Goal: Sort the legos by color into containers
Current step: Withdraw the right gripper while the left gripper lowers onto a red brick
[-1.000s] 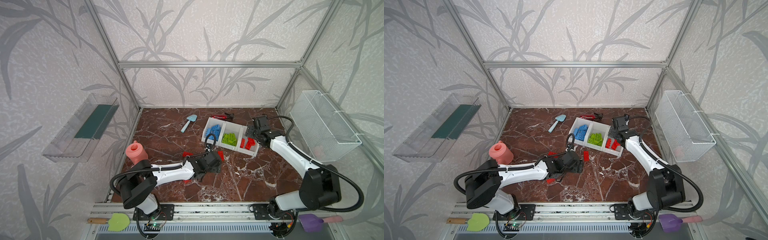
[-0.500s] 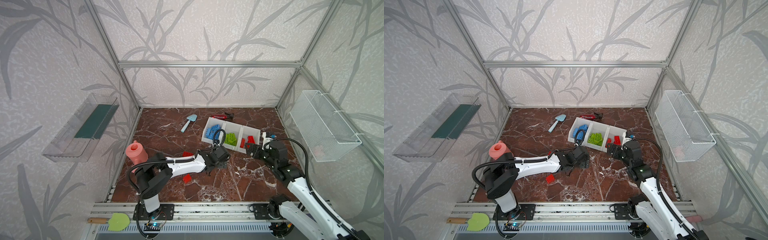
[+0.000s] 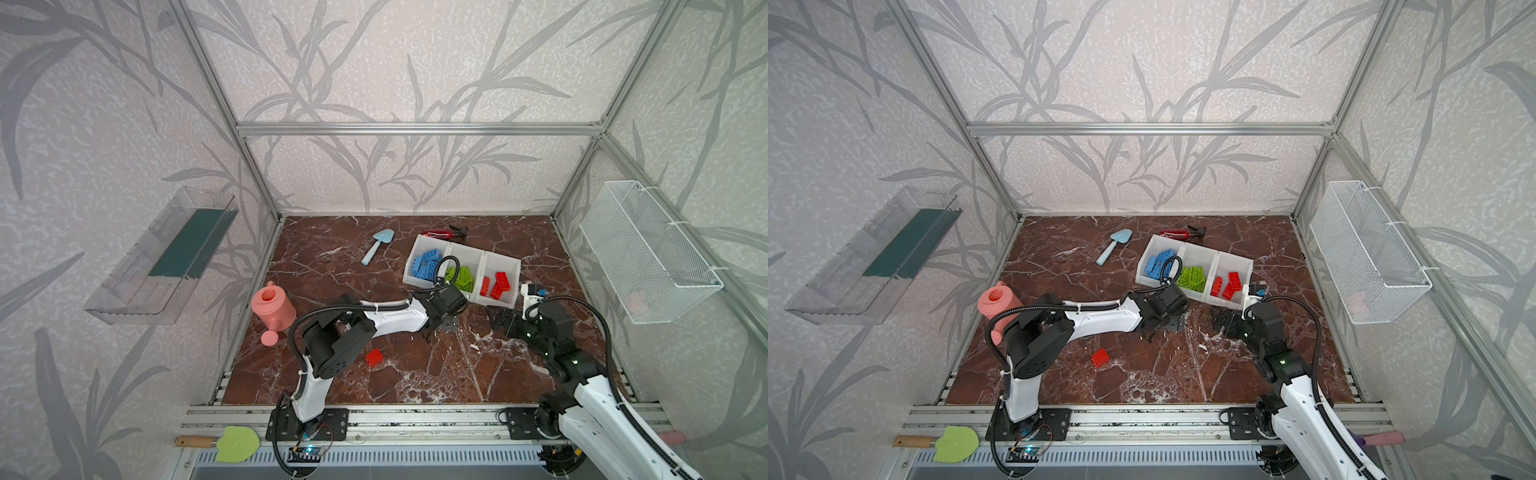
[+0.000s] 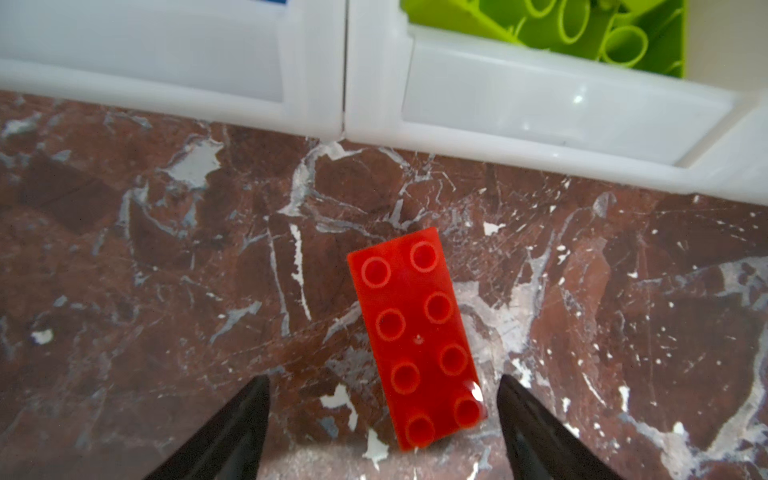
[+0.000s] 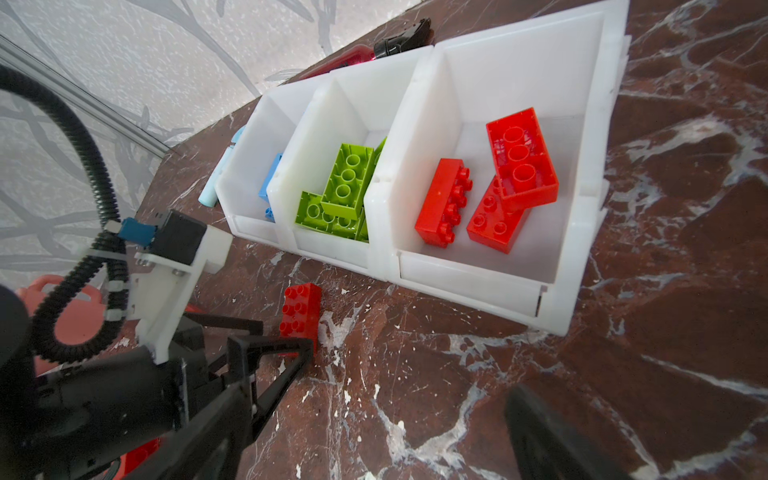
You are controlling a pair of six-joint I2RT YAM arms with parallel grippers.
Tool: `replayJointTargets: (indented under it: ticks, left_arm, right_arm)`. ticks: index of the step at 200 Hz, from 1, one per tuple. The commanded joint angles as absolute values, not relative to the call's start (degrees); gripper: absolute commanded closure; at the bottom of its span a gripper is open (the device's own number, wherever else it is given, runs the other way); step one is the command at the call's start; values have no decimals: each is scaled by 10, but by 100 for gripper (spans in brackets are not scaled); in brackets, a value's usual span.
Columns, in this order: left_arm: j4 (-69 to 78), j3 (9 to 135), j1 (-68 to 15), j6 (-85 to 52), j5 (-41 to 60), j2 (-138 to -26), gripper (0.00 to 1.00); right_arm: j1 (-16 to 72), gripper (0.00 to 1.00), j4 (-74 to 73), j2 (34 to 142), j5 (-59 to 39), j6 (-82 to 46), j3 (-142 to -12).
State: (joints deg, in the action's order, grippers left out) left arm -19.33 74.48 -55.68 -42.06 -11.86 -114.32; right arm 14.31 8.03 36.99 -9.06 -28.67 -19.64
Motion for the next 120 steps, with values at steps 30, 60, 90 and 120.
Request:
replayJointTargets:
  ticks: [30,60,90,120]
  left_arm:
    - [-217,770,-558,-417,-102,-1163,26]
    - [-221,769,-560,-421,-106,-1170,35]
    - [-234,775,-563,-422,-124,-1179,48]
    - [-244,781,-567,-419,-136,-1182,55]
  right_arm:
    - [142,4,51,369,-100,-283,-189]
    - [143,4,47,370,-103,-285,-185]
    - [142,4,46,369,-103,-285,-184]
    - [143,4,47,364,-104,-284,-180]
